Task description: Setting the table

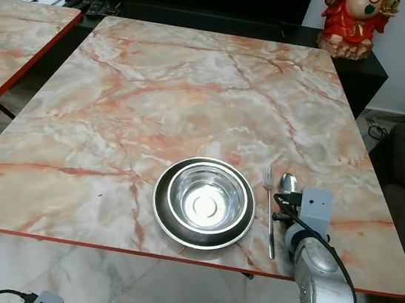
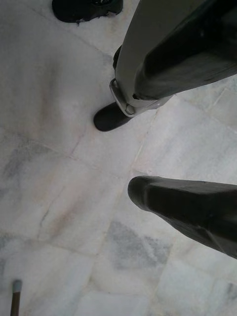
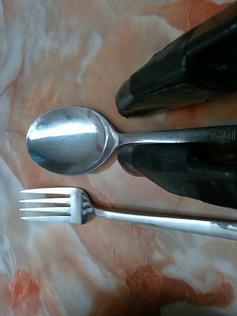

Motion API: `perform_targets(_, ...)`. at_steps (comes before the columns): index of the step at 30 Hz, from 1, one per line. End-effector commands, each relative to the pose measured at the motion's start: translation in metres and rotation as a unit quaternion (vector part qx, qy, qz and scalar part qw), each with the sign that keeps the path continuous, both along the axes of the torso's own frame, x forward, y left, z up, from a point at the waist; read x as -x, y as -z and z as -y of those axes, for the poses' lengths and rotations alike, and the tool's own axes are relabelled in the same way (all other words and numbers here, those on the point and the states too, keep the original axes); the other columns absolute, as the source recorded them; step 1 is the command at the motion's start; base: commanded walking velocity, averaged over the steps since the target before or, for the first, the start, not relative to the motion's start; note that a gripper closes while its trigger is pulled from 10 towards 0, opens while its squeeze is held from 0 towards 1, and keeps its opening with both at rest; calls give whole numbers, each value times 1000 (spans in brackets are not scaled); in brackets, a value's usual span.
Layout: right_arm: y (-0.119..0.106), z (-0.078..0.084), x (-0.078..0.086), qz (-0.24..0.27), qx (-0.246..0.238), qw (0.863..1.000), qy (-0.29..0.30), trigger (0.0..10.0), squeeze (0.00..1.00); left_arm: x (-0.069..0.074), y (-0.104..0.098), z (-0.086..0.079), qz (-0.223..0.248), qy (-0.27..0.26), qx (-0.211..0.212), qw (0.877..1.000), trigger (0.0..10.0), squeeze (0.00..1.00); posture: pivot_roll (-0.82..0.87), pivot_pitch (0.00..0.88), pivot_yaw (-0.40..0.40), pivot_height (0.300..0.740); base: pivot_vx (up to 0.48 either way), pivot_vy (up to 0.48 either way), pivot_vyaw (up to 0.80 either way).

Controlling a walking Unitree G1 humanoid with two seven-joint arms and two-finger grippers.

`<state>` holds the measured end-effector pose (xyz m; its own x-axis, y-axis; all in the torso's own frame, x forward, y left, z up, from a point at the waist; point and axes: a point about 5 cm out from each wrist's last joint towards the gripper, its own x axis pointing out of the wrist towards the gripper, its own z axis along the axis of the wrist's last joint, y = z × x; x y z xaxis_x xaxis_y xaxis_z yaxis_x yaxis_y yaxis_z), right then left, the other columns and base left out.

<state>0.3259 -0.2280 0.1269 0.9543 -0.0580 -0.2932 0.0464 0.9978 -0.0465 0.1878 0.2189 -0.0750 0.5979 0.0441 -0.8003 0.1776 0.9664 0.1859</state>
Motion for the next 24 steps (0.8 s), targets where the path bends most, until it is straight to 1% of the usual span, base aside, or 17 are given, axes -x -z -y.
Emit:
perform_targets(1,10,-1,3,-29,3,1000,-4,10000,0,8,4,-2,-16,3,-5,1000,10000,0,-93,203,0,740,0,0,0)
perform_targets(3,14,-1,5,-45,3,999,-10,10000,0,8,4,-2,-16,3,-5,1000,10000,0,-92,203,0,740,0,0,0)
perform_targets(7,20,-1,7,-58,-4,998,-7,10000,0,8,4,-2,-16,3,-5,1000,10000,0,-92,203,0,740,0,0,0)
perform_targets(15,14,-2,5,-46,-10,999,-6,10000,0,8,4,-3,-16,3,-6,1000,10000,0,-92,203,2,740,0,0,0)
perform_targets(24,22,-11,8,-73,-29,996,-30,10000,0,7,4,-2,-15,3,-5,1000,10000,0,-91,201,0,740,0,0,0)
